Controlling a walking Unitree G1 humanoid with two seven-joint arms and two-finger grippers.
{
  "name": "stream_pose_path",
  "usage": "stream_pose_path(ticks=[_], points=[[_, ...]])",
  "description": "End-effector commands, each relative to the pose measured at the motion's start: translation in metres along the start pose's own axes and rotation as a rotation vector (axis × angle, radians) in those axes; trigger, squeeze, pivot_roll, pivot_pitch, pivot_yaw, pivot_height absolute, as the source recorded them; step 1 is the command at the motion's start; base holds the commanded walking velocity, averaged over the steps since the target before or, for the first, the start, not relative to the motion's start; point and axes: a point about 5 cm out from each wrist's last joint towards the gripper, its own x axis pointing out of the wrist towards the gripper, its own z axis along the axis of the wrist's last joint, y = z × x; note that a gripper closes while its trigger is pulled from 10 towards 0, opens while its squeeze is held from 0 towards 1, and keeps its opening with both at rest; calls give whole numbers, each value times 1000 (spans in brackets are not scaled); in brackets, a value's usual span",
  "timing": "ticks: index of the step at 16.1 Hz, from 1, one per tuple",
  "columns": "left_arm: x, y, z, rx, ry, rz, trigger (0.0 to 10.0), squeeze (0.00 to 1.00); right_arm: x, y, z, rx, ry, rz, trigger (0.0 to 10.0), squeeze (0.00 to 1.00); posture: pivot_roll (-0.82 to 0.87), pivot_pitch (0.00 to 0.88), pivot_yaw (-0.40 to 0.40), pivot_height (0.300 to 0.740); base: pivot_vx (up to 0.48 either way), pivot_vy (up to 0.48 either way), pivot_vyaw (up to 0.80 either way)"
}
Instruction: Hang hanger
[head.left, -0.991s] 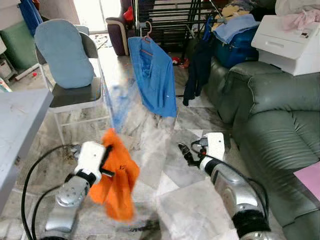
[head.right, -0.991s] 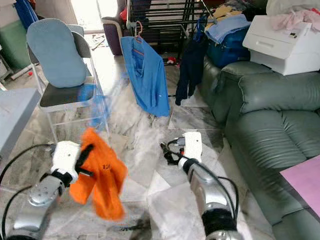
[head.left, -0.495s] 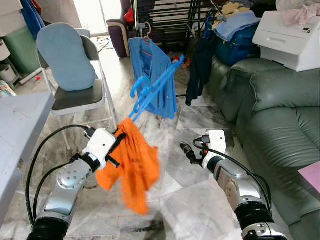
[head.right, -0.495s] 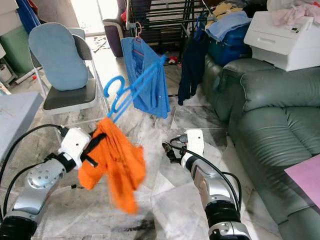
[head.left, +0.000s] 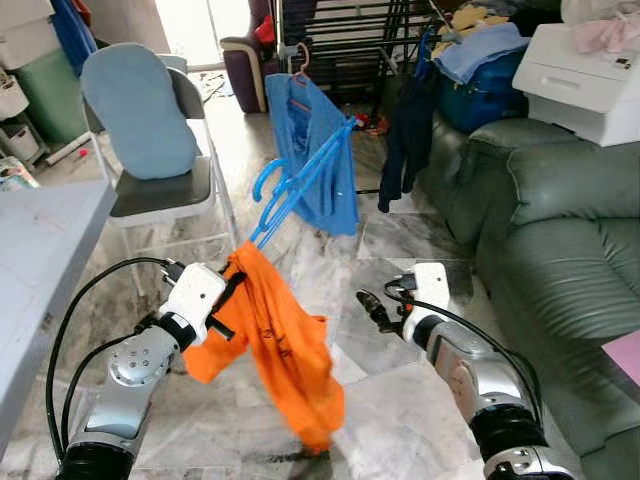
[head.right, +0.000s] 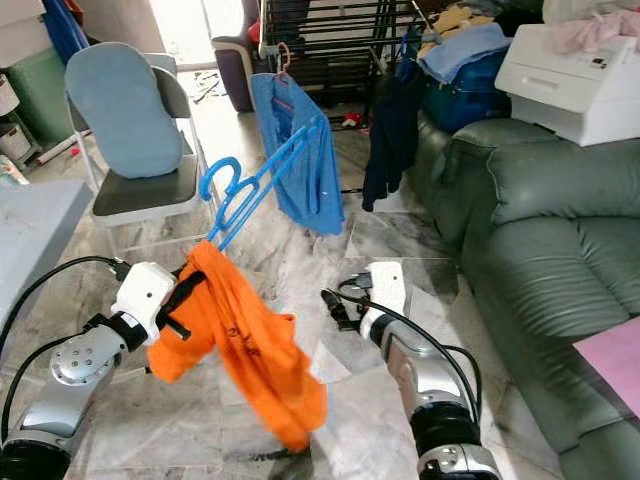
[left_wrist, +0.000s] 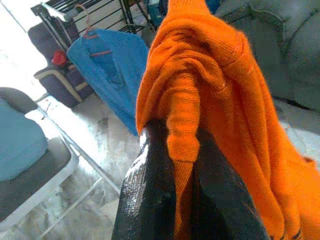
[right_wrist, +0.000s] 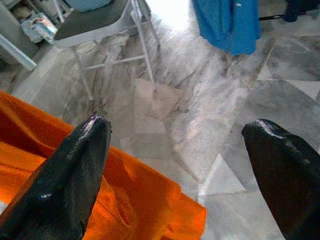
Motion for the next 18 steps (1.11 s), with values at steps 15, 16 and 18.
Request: stream_pose_path(ticks=[15,16,18], points=[[-26,4,-39,-269,137,352,10000,0,-20,-32,4,58,-147,-283,10000,0,-11,0,56,740,0,0,0],[-30,3,-44,-282,153,366,10000,0,-22,-30,-1,51,-131,-288,10000,0,-10,0,48,740,0,0,0],[-49,-4,-62,-313,229,433,10000,0,-29,-28,-26,104,-50,-329,10000,0,-4,0,38,740,0,0,0]])
